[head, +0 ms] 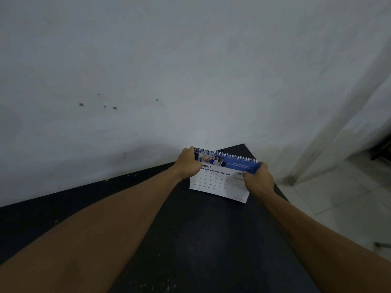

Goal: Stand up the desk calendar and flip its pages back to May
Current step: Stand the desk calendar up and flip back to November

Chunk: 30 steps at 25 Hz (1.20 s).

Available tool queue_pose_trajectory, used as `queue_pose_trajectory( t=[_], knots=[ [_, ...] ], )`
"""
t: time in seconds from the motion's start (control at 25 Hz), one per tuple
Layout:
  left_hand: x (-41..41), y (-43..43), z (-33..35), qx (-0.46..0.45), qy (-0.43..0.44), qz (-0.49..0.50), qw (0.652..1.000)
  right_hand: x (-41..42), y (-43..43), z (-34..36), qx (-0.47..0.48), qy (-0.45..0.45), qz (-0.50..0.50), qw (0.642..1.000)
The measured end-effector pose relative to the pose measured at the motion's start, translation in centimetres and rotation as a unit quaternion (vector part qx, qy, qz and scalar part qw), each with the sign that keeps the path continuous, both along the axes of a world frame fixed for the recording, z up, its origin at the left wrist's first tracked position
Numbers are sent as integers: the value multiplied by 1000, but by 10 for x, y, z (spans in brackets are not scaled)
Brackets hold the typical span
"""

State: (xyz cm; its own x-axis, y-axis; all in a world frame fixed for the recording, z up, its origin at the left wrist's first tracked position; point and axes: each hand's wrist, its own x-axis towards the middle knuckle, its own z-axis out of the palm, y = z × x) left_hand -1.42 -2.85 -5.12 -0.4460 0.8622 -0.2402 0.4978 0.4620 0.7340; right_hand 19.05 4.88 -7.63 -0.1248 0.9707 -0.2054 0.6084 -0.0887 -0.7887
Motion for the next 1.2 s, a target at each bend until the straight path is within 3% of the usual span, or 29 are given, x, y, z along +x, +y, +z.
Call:
queue_pose_trajectory(
  t=[0.44,1.2],
  knots=[
    [-37,-127,5,31,-19,61,997,-52,-106,13,-5,34,28,999],
    [-90,-435,5,50,-43,179,982,-138,-364,-2,-5,41,151,988]
  ],
)
